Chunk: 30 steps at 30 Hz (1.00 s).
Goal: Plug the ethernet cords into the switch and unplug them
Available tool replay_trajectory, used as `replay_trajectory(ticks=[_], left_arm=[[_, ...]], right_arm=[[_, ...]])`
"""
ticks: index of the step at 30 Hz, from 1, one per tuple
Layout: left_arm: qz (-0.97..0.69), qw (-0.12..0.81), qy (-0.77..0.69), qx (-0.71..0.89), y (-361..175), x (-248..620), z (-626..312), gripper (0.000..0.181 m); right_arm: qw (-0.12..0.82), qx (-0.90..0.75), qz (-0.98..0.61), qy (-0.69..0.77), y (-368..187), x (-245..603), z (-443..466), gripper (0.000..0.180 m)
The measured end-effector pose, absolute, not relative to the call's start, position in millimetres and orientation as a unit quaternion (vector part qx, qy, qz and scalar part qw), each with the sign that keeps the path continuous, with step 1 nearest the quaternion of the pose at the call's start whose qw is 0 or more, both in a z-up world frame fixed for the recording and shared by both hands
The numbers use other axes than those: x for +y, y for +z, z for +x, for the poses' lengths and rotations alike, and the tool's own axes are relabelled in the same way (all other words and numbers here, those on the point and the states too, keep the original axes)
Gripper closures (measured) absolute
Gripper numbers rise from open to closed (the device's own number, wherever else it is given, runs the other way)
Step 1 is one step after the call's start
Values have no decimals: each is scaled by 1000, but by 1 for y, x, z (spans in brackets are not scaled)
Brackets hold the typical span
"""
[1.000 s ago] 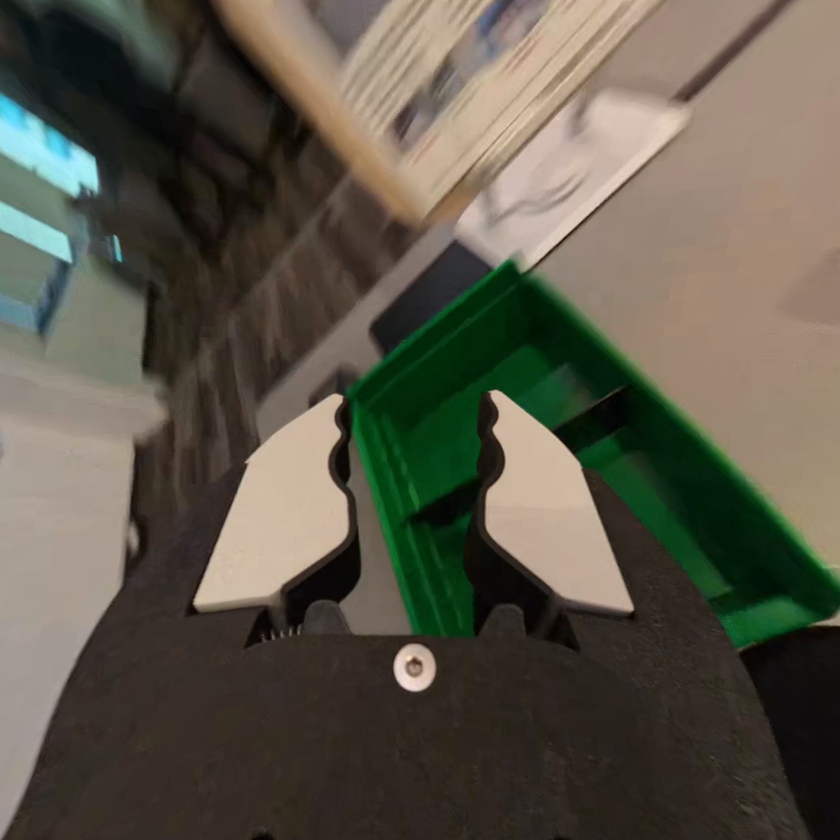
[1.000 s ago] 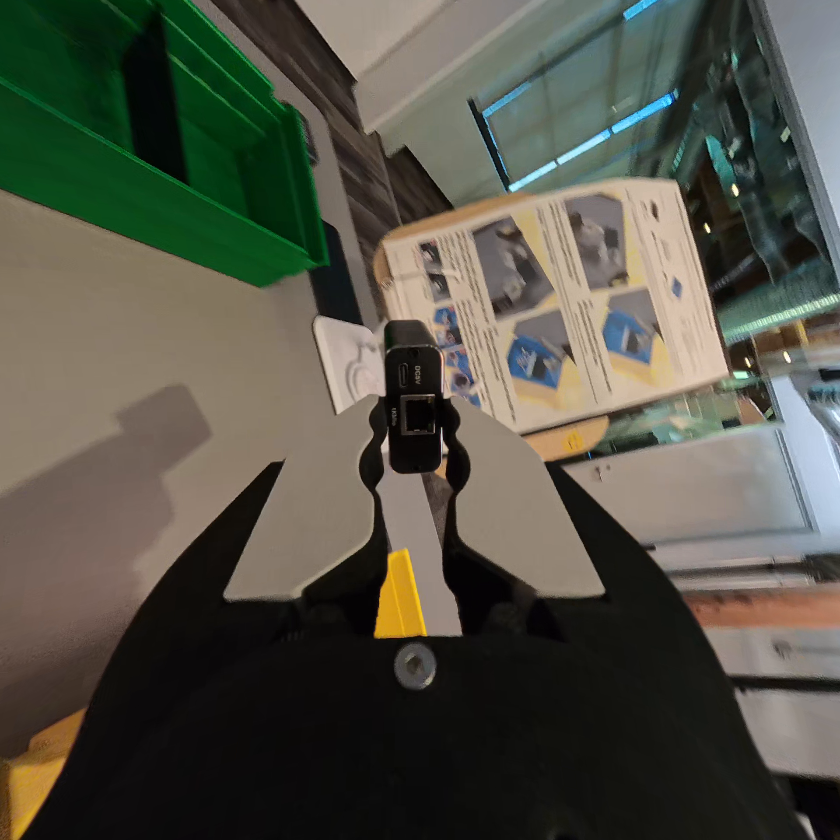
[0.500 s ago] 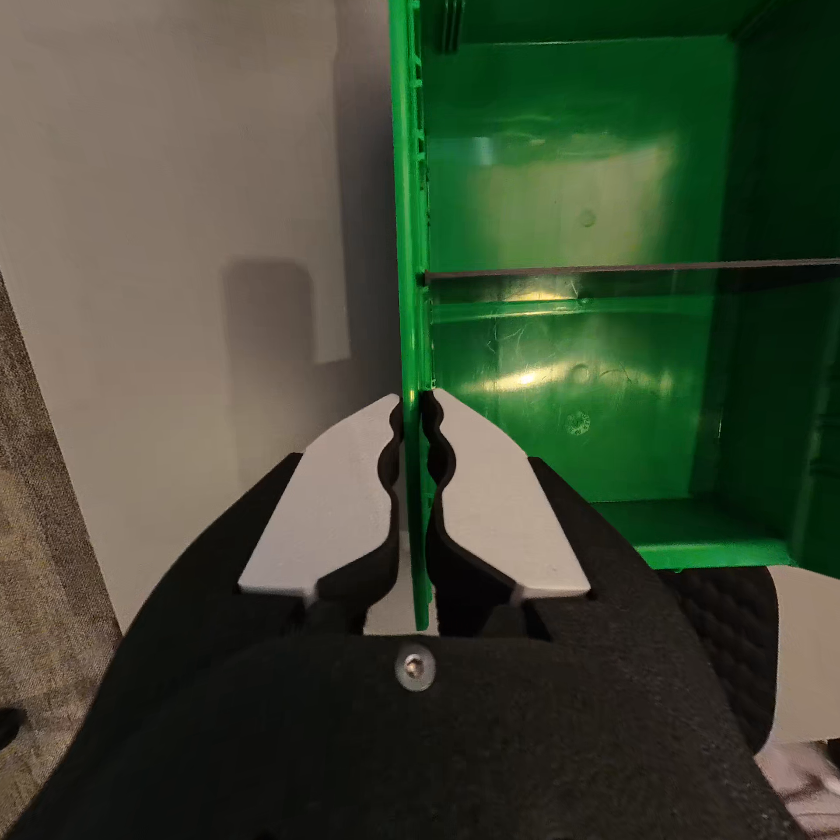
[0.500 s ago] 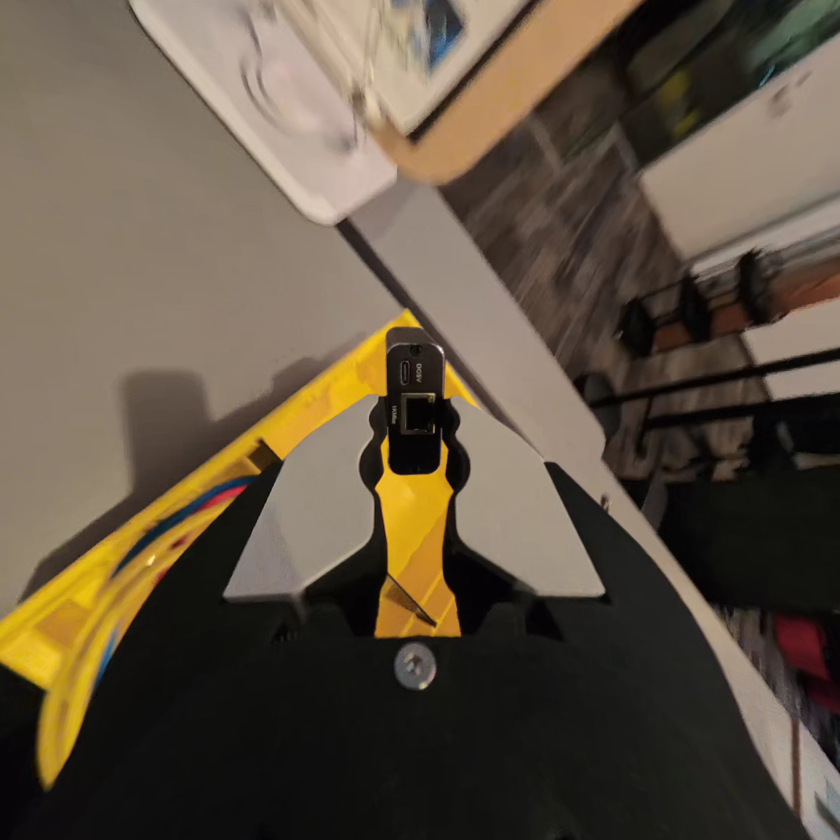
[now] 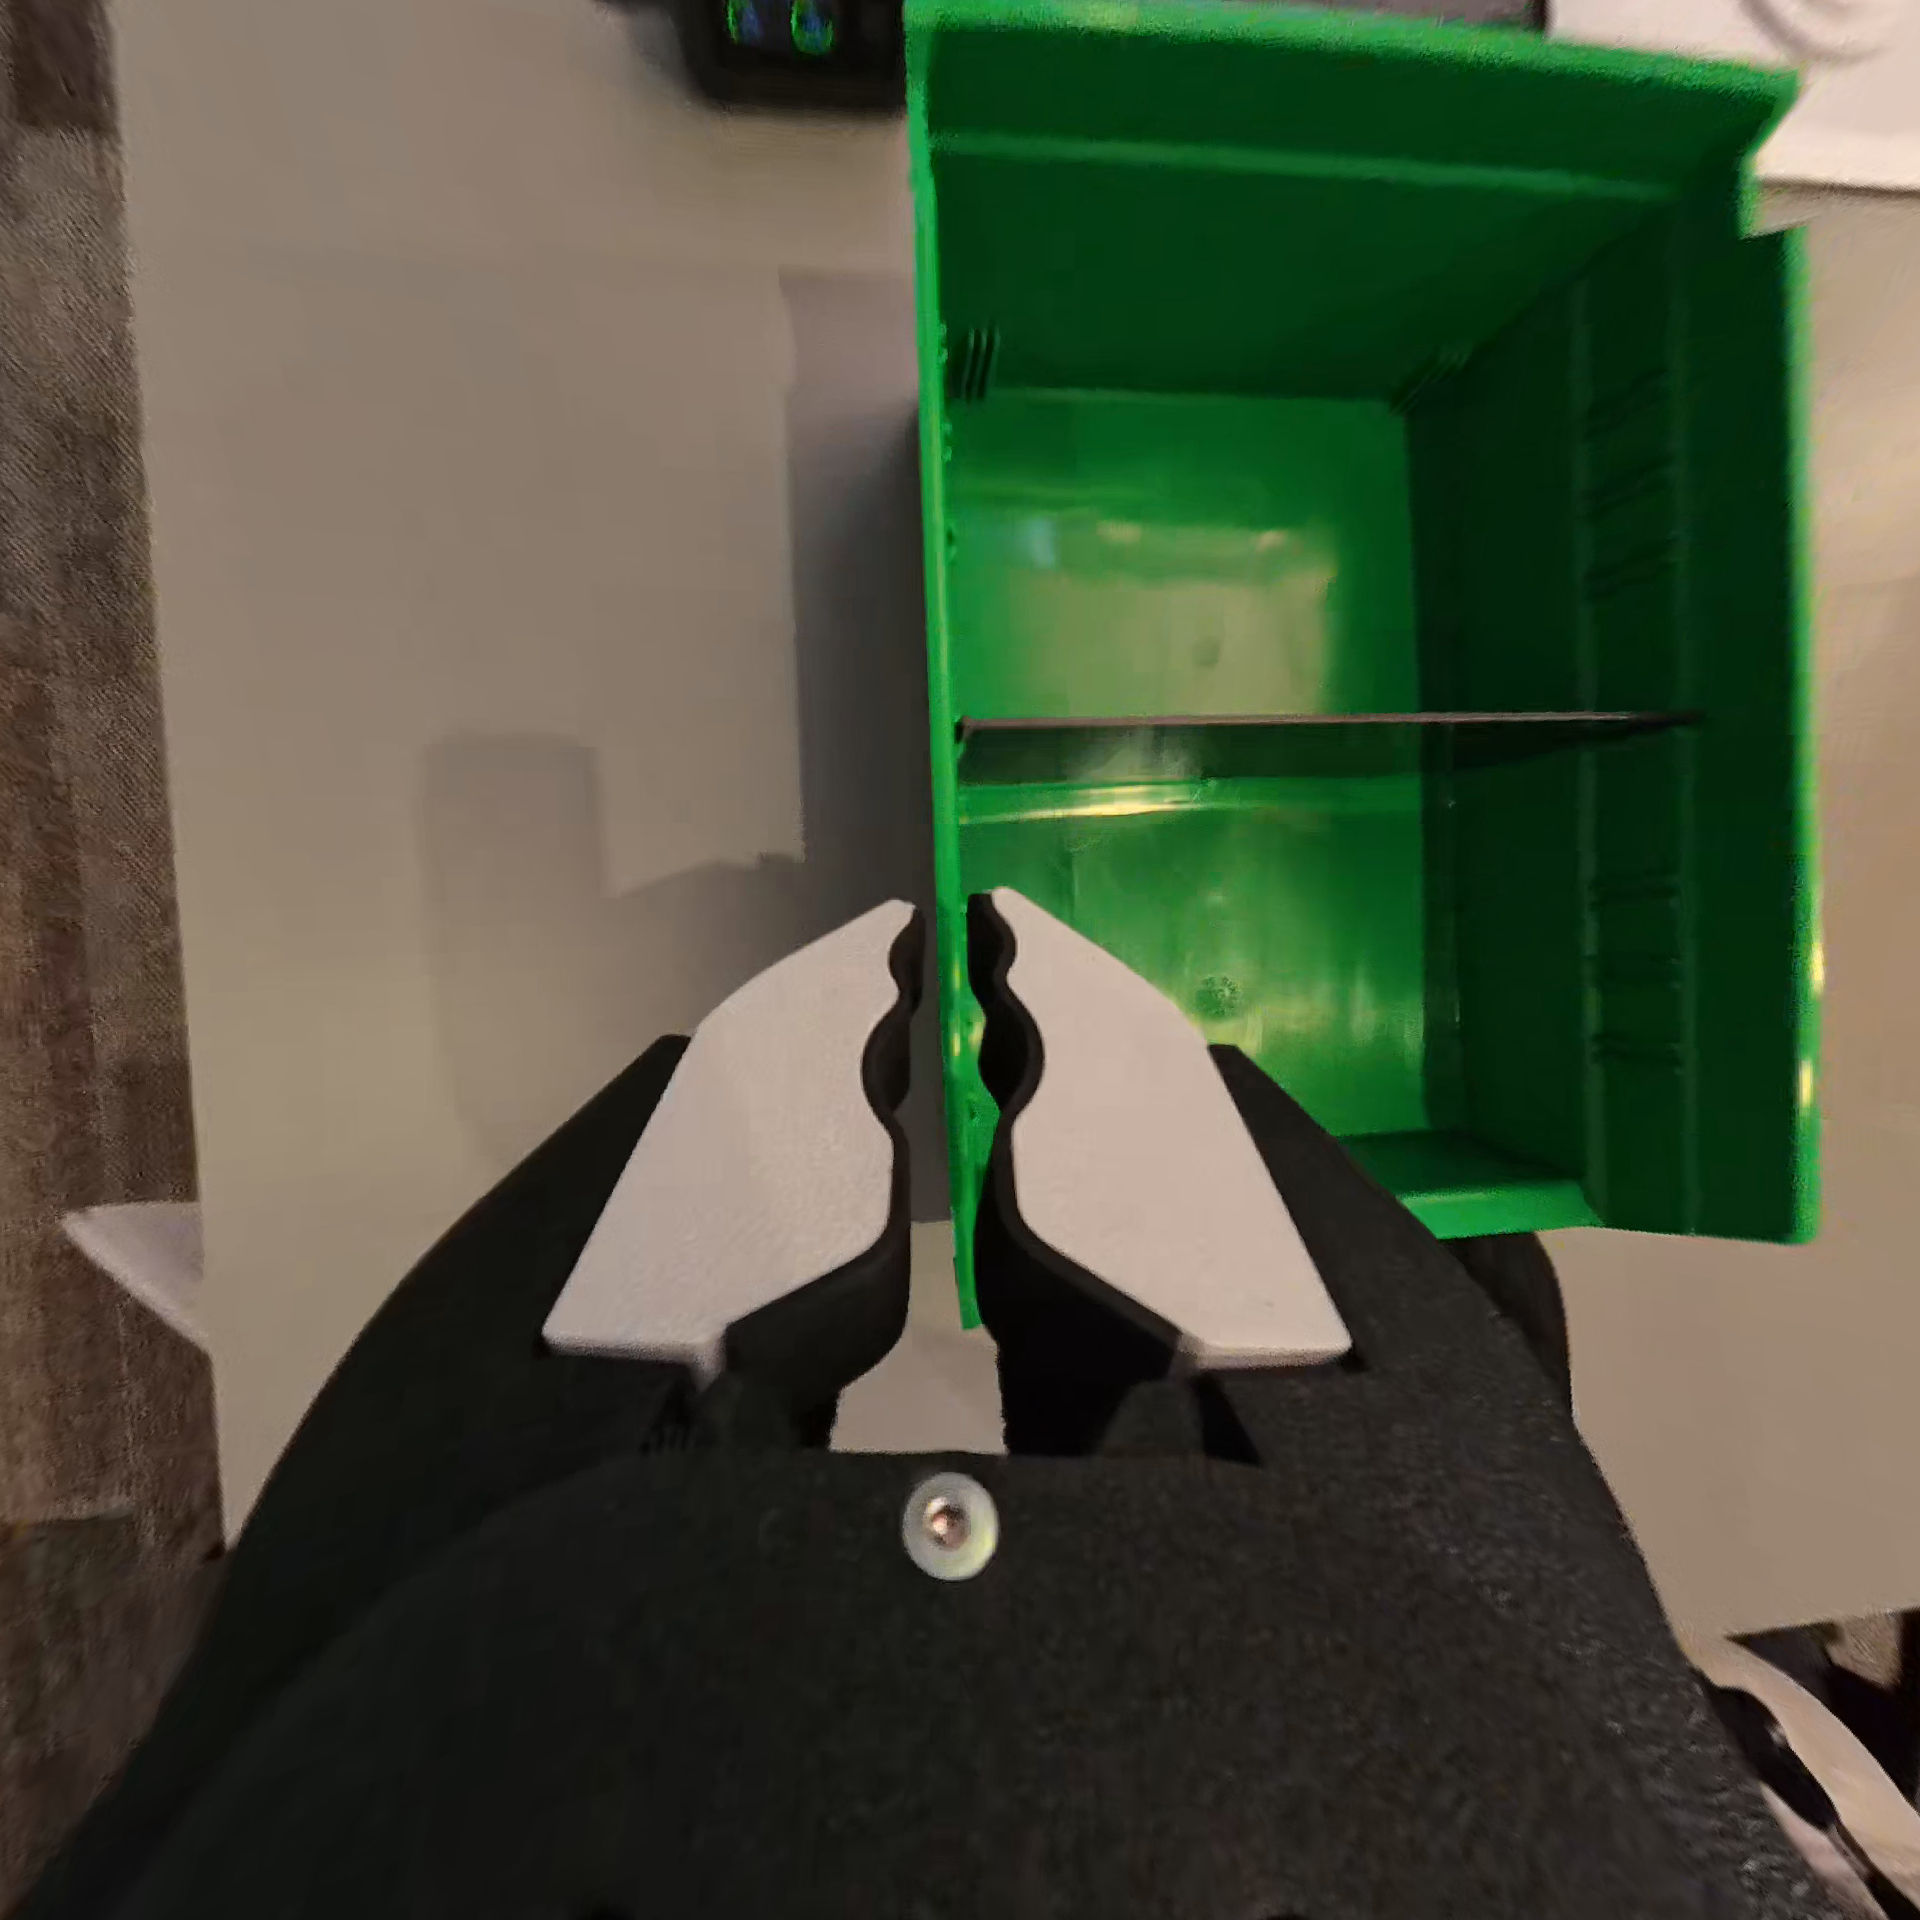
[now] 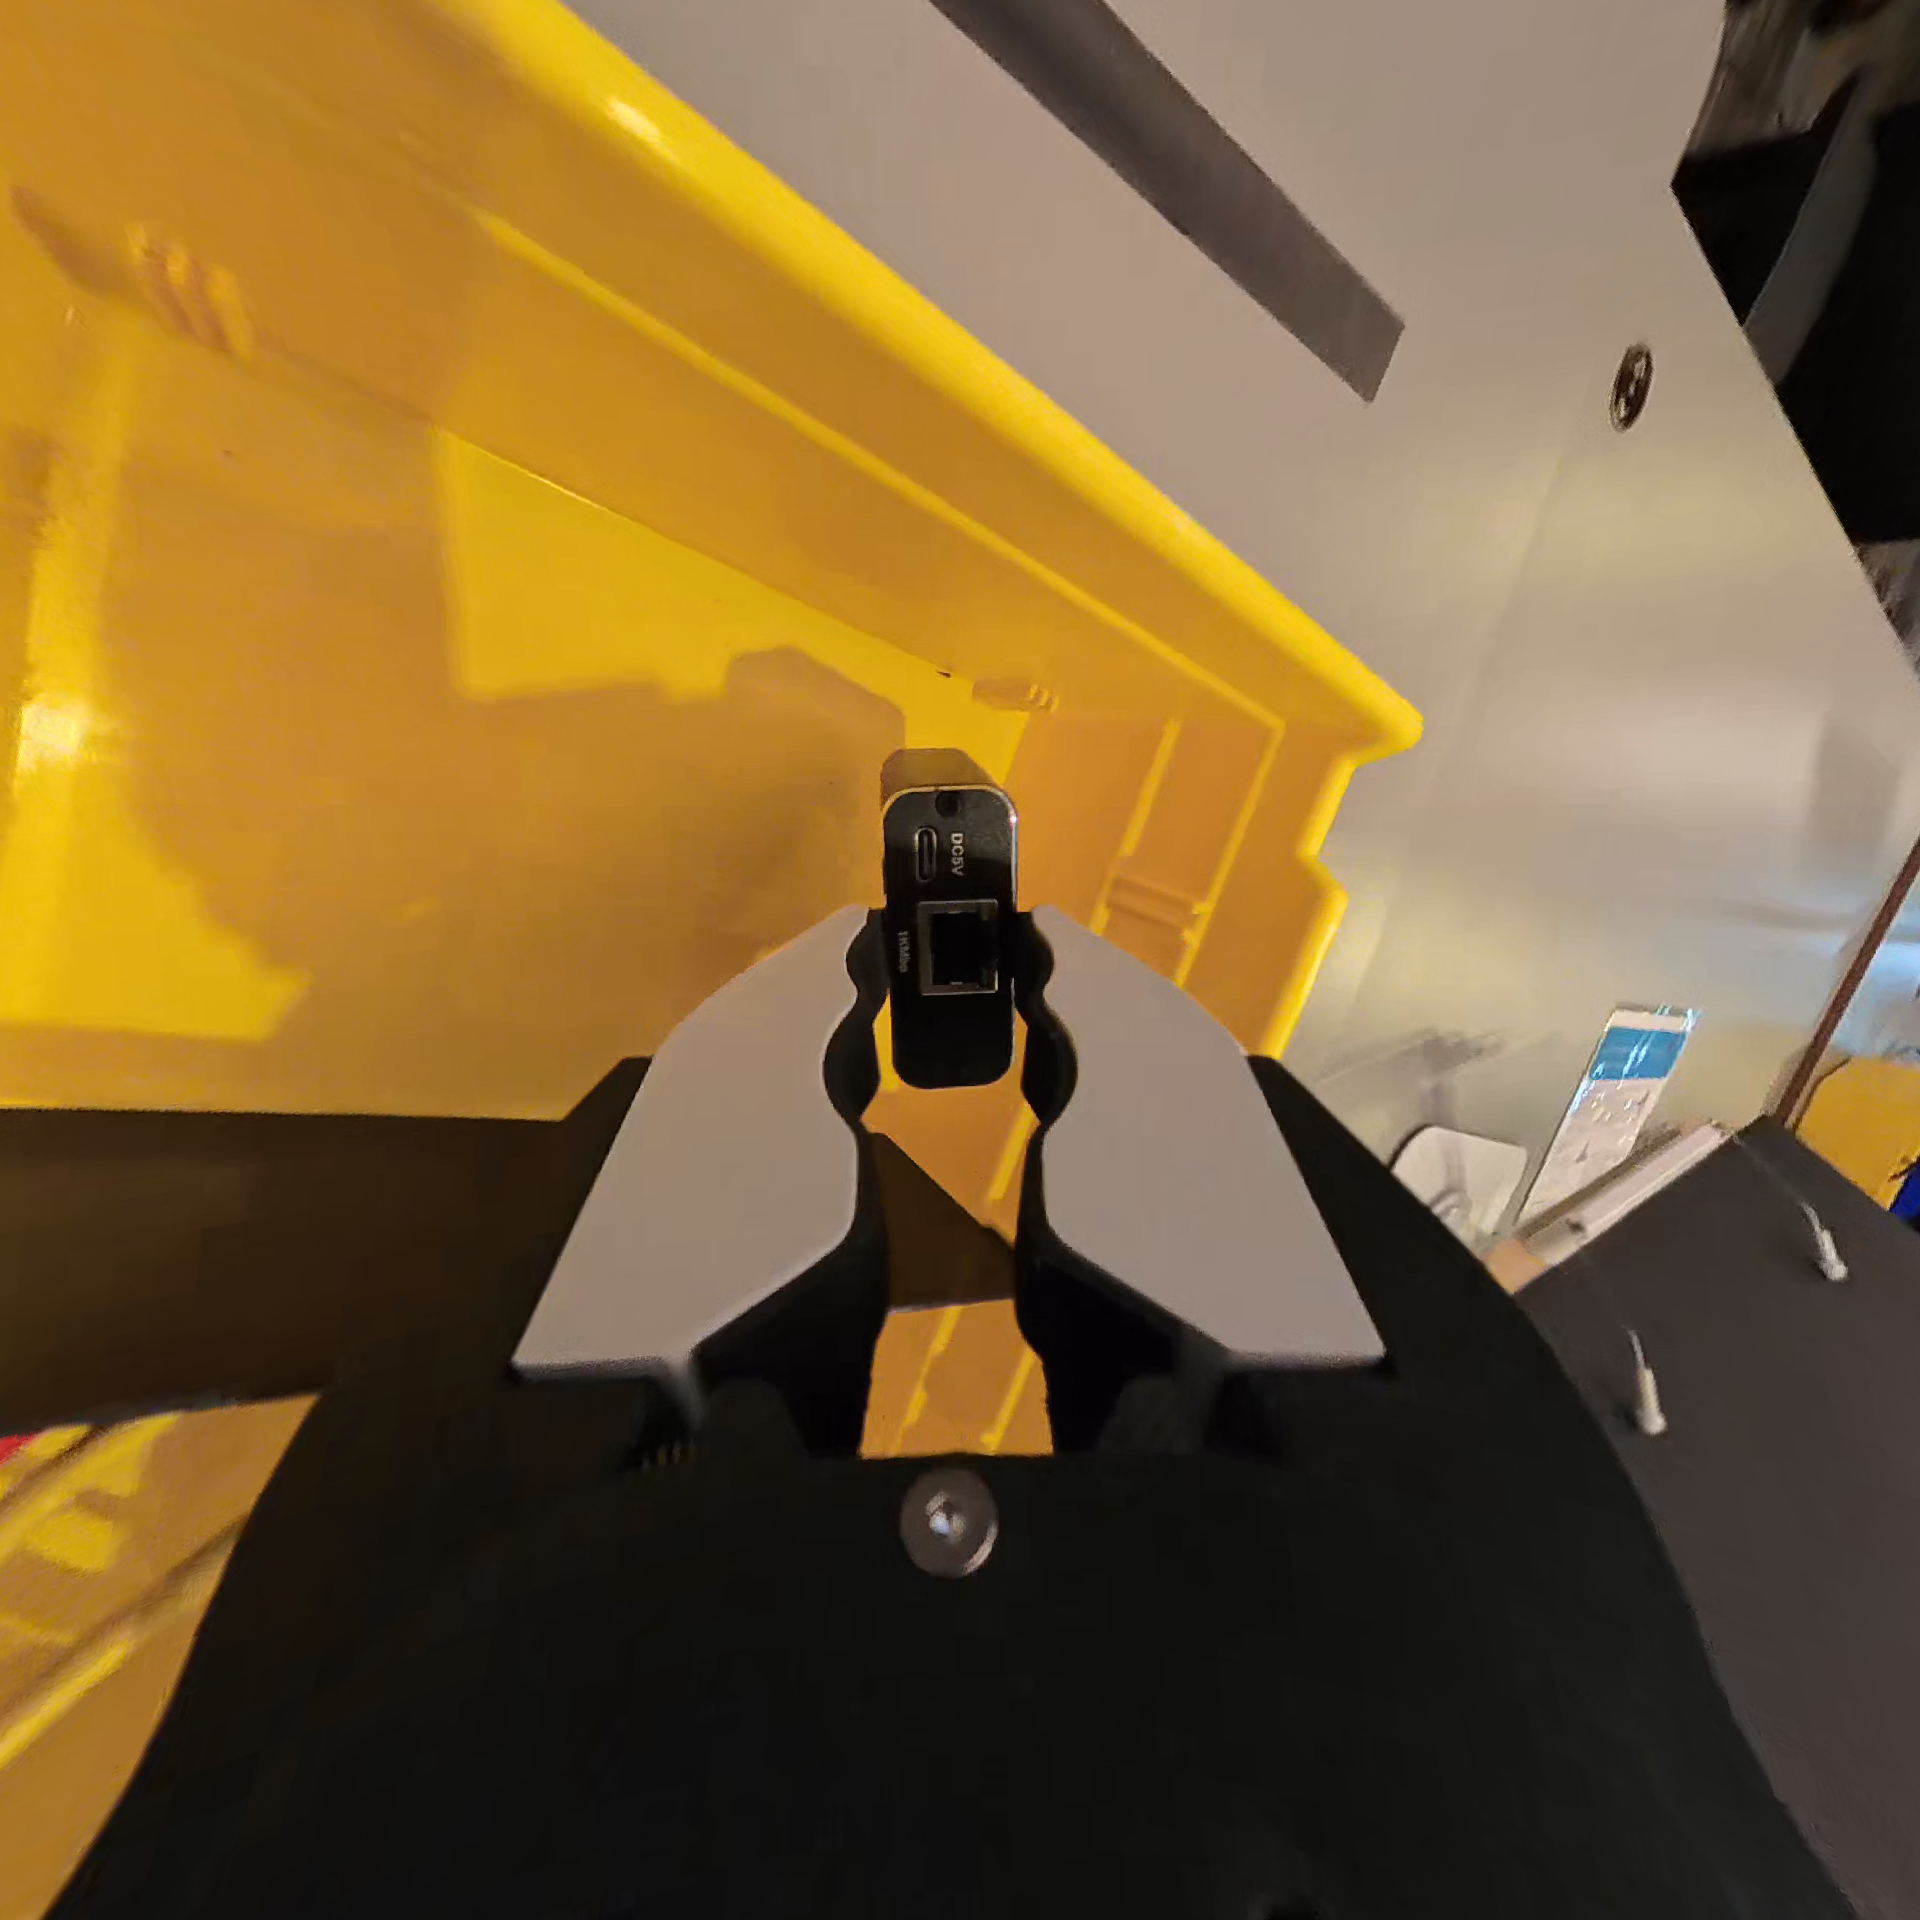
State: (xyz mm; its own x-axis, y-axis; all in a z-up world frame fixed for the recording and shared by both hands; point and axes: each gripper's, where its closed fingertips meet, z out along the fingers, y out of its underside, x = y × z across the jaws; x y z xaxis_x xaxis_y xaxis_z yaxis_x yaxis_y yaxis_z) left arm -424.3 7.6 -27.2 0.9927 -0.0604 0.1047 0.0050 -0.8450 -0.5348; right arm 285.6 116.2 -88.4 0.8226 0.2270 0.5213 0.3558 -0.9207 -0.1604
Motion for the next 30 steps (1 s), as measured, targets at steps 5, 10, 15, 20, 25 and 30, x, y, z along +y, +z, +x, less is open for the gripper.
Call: replay_trajectory(ticks=[5, 10, 15, 20, 25, 30], left_arm=[[-948, 314, -35, 43, -4, 7, -412, 174], [-944, 319, -37, 82, 0, 15, -392, 173], [-940, 324, -45, 101, 1, 18, -385, 171], [-933, 340, -61, 95, 5, 16, -393, 165], [-941, 325, -80, 49, -8, 20, -412, 154], [-956, 272, -104, 26, -33, 24, -409, 147]], right_arm=[[69, -119, -957, -257, -112, 108, 273, 155], [78, -79, -970, -217, -117, 115, 253, 152], [69, -36, -990, -118, -129, 112, 227, 151], [203, -63, -977, 15, -69, 121, 205, 150], [404, -9, -915, -10, 19, 68, 275, 129], [277, 34, -960, 10, -54, 5, 331, 120]])
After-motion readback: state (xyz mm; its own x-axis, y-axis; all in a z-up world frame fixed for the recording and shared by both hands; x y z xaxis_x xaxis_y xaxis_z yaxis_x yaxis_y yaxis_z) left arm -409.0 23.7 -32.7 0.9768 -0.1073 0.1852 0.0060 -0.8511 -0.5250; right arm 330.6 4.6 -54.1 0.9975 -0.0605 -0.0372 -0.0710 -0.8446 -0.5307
